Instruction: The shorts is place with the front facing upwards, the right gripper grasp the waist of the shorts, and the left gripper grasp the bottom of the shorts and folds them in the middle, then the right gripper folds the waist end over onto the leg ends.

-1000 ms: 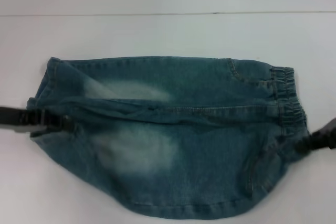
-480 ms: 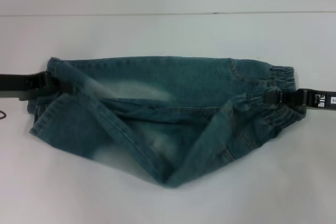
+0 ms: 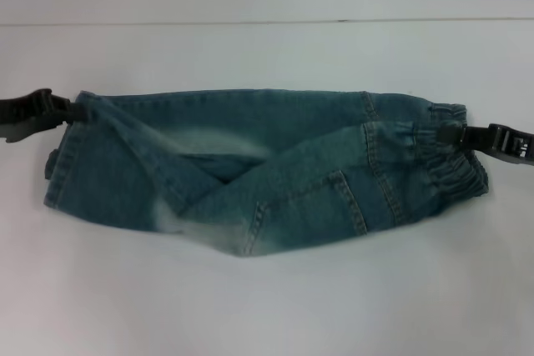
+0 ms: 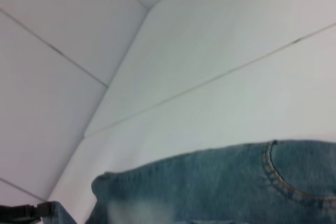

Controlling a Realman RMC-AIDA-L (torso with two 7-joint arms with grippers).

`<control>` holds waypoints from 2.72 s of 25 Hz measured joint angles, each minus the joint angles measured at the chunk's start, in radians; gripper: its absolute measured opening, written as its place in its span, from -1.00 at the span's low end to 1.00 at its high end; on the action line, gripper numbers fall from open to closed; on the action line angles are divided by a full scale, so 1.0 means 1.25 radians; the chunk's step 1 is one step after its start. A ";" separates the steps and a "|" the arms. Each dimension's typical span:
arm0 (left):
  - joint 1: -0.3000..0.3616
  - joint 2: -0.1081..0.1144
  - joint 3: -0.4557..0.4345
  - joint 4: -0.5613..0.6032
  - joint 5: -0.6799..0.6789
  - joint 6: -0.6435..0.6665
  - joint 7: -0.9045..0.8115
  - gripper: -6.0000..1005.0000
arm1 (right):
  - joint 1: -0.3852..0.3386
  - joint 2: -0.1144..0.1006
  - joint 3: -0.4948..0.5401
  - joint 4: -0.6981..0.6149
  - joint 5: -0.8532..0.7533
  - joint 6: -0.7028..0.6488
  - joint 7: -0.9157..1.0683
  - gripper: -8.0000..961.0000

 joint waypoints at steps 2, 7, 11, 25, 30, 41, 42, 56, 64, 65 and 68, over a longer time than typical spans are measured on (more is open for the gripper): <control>0.001 0.002 -0.007 -0.012 -0.016 -0.020 0.002 -0.94 | 0.000 0.001 0.001 0.003 0.015 0.003 -0.001 -0.91; 0.001 0.004 -0.014 -0.038 -0.039 -0.079 0.003 -0.93 | -0.004 0.003 0.004 0.008 0.043 0.012 -0.003 -0.91; 0.000 0.004 -0.015 -0.053 -0.051 -0.117 0.000 -0.93 | -0.008 0.003 0.013 0.014 0.059 0.013 -0.003 -0.91; -0.011 0.006 -0.013 -0.055 -0.051 -0.168 0.000 -0.92 | 0.007 0.017 0.016 0.025 0.109 0.111 -0.004 -0.86; -0.015 0.006 -0.005 -0.055 -0.051 -0.185 0.003 -0.92 | 0.027 0.023 0.012 0.025 0.110 0.153 -0.005 -0.83; -0.020 0.009 0.025 -0.053 -0.043 -0.228 0.004 -0.91 | 0.038 0.018 -0.034 0.027 0.105 0.231 -0.017 -0.78; -0.021 0.009 0.030 -0.053 -0.043 -0.235 0.004 -0.91 | 0.038 0.017 -0.035 0.027 0.105 0.233 -0.020 -0.77; -0.030 0.009 0.070 -0.062 -0.022 -0.287 0.001 -0.90 | 0.059 0.012 -0.082 0.026 0.105 0.267 -0.019 -0.71; -0.031 0.007 0.074 -0.062 -0.023 -0.307 0.000 -0.89 | 0.069 0.012 -0.102 0.026 0.108 0.296 0.010 -0.67; -0.031 0.007 0.074 -0.062 -0.024 -0.308 0.001 -0.89 | 0.069 0.012 -0.102 0.026 0.109 0.296 0.010 -0.66; -0.031 0.004 0.075 -0.063 -0.027 -0.314 0.004 -0.76 | 0.069 0.012 -0.104 0.025 0.109 0.296 0.010 -0.65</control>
